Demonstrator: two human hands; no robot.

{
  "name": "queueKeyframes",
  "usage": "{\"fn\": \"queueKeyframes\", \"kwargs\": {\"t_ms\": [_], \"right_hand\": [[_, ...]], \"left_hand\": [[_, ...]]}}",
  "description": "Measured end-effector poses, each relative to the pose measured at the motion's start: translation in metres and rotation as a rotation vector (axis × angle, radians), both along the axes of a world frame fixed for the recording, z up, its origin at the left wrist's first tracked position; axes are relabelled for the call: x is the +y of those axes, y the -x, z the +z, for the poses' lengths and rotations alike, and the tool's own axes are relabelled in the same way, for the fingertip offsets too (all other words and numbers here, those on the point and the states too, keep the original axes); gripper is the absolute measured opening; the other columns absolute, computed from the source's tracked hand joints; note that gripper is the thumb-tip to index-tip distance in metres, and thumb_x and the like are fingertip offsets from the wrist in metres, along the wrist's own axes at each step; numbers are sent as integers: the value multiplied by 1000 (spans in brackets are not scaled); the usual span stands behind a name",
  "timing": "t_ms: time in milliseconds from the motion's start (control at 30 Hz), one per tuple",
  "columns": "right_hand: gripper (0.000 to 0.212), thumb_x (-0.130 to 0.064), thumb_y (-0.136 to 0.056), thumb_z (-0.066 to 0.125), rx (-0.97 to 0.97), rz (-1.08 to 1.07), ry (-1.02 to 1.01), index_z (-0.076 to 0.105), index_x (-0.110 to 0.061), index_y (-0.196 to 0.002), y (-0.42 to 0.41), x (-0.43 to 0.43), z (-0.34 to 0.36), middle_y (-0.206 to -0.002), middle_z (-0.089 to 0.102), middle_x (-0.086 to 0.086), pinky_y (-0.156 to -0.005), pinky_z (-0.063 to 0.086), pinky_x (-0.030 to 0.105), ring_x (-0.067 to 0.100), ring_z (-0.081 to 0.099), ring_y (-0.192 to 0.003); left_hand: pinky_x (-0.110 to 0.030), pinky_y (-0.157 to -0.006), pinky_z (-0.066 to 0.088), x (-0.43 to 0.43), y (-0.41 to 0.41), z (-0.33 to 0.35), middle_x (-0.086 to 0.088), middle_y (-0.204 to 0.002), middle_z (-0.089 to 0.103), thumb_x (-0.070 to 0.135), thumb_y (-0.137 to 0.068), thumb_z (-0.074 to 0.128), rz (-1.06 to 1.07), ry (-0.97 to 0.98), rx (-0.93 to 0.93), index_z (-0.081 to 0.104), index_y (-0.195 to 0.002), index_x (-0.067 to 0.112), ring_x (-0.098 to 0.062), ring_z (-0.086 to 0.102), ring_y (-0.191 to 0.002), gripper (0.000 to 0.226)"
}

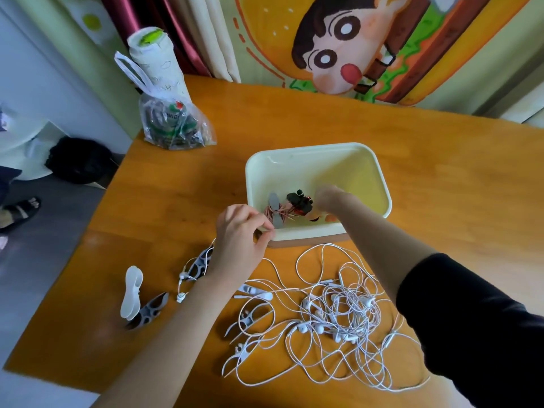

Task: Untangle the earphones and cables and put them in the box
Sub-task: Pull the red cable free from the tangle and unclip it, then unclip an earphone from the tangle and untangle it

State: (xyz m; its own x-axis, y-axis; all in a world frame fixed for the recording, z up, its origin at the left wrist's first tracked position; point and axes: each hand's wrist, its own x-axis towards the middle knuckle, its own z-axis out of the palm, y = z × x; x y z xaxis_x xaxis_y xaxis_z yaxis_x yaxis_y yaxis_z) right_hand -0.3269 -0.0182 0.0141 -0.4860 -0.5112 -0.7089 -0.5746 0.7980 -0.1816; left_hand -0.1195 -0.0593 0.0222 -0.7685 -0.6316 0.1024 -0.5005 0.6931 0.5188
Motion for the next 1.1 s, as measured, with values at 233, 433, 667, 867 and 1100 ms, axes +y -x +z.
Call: {"fn": "queueKeyframes", "kwargs": {"t_ms": [233, 433, 667, 867, 1100], "right_hand": [[34, -19, -98, 42, 35, 139, 9, 41, -7, -66, 4, 7, 6, -70, 43, 3, -53, 35, 24, 18, 46, -67], [24, -14, -96, 49, 152, -25, 697, 56, -4, -116, -21, 29, 32, -110, 62, 12, -81, 48, 32, 26, 59, -98], [17, -9, -94, 50, 214, 204, 972, 54, -6, -110, -84, 118, 15, -104, 58, 8, -62, 50, 34, 22, 61, -77], [38, -21, -99, 44, 97, 261, 423, 41, -19, -137, -99, 157, -35, -135, 46, 2, -90, 51, 32, 20, 53, -114], [47, -26, -98, 45, 33, 265, 245, 33, -12, -142, -127, 161, -46, -142, 39, 11, -104, 40, 36, 27, 41, -129]], "left_hand": [[-30, -92, 29, 2, 1, 3, 0, -96, 63, 24, -83, 71, 3, 12, -21, 71, -87, 16, -21, 48, -105, 8], [-23, -89, 35, 16, -1, 10, -7, -111, 57, 11, -85, 68, -35, 15, 77, 65, -105, 12, -23, 49, -110, 21], [-7, -67, 37, 50, -33, -13, 3, -115, 51, 8, -91, 57, -102, -88, -51, 59, -110, 16, -8, 53, -96, 20], [-21, -84, 48, 66, -49, -52, 4, -129, 45, 15, -94, 56, -90, -216, -389, 51, -127, 21, -12, 51, -111, 35], [-20, -76, 47, 72, -61, -62, 1, -112, 58, 17, -97, 50, -100, -194, -451, 63, -105, 17, -12, 56, -96, 15]]}}
